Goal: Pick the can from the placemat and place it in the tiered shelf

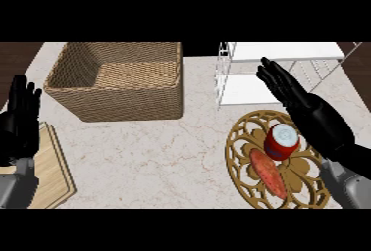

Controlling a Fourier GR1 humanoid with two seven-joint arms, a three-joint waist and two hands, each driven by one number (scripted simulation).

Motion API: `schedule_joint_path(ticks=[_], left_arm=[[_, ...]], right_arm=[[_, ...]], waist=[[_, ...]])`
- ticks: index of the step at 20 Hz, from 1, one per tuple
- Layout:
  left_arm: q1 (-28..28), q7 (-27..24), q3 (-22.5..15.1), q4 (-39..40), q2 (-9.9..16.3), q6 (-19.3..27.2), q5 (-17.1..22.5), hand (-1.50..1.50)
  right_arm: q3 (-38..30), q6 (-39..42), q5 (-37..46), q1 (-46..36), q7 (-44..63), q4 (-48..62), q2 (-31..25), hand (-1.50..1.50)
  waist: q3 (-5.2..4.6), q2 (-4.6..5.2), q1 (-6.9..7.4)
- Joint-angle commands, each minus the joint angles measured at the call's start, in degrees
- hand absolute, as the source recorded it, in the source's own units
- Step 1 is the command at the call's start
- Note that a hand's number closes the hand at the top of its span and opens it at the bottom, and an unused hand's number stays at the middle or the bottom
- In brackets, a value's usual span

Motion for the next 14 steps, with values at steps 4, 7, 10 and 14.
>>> schedule_joint_path(ticks=[4,7,10,14], left_arm=[[-1.9,2.4,-10.1,-1.7,-0.2,-5.4,-5.0,0.00],[-1.4,1.6,-9.8,-2.4,-0.1,-5.6,-4.9,0.00],[-0.1,2.3,-11.8,-2.8,0.7,-6.7,-6.3,0.00],[-1.4,3.6,-16.6,-2.3,-1.9,-8.4,-7.7,0.00]], right_arm=[[-8.2,3.1,-5.9,-2.5,10.7,9.6,-6.7,-1.50],[-12.3,-1.3,-22.2,4.1,8.1,13.1,8.1,-1.50],[-10.6,-4.1,8.4,2.4,10.0,17.1,-17.4,1.50],[-15.5,-17.3,9.1,3.1,2.3,27.1,-7.2,-1.50]], waist=[[-0.28,2.54,0.77],[2.19,5.37,-2.24],[-1.02,3.81,-3.09],[-0.06,3.44,0.20]])
